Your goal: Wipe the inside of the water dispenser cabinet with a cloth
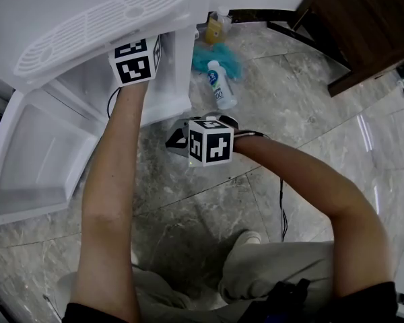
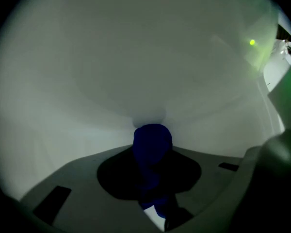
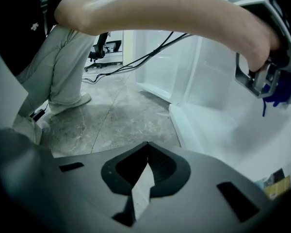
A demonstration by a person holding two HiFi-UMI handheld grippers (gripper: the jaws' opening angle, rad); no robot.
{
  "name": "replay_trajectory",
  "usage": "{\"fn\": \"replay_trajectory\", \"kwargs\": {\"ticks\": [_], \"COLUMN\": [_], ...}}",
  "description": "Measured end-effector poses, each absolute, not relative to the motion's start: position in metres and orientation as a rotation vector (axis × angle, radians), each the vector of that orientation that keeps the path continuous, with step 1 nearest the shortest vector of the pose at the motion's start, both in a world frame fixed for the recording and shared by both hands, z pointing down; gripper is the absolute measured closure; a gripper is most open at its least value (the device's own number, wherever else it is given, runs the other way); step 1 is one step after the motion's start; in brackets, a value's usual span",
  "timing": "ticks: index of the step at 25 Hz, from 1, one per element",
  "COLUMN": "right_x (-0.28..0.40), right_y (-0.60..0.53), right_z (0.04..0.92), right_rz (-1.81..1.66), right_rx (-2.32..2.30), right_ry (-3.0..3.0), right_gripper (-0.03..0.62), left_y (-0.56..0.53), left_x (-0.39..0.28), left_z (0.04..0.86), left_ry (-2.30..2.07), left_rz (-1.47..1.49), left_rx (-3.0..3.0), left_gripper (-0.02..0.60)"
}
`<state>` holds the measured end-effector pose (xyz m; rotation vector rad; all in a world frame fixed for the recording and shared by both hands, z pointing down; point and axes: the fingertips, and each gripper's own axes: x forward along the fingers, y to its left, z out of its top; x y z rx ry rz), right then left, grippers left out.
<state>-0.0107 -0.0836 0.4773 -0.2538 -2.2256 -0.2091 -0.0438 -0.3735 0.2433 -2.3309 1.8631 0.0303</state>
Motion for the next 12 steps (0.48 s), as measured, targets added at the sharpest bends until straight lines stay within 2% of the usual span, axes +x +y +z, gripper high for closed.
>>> {"fn": "replay_trajectory", "kwargs": {"ticks": [12], "right_x": [-0.024], "right_y": [-0.095], "right_z": [0.472], "right_rz": [-0.202], "right_rx": [-0.243], "right_ry": [-2.252], "right_gripper": [0.597], "left_y": [-0.359], "left_x": [-0.035], "left_z": [0.244], "left_ry": [1.796], "left_rz": [0.051], "left_rx": [-2.342], "left_gripper": [0.483]}}
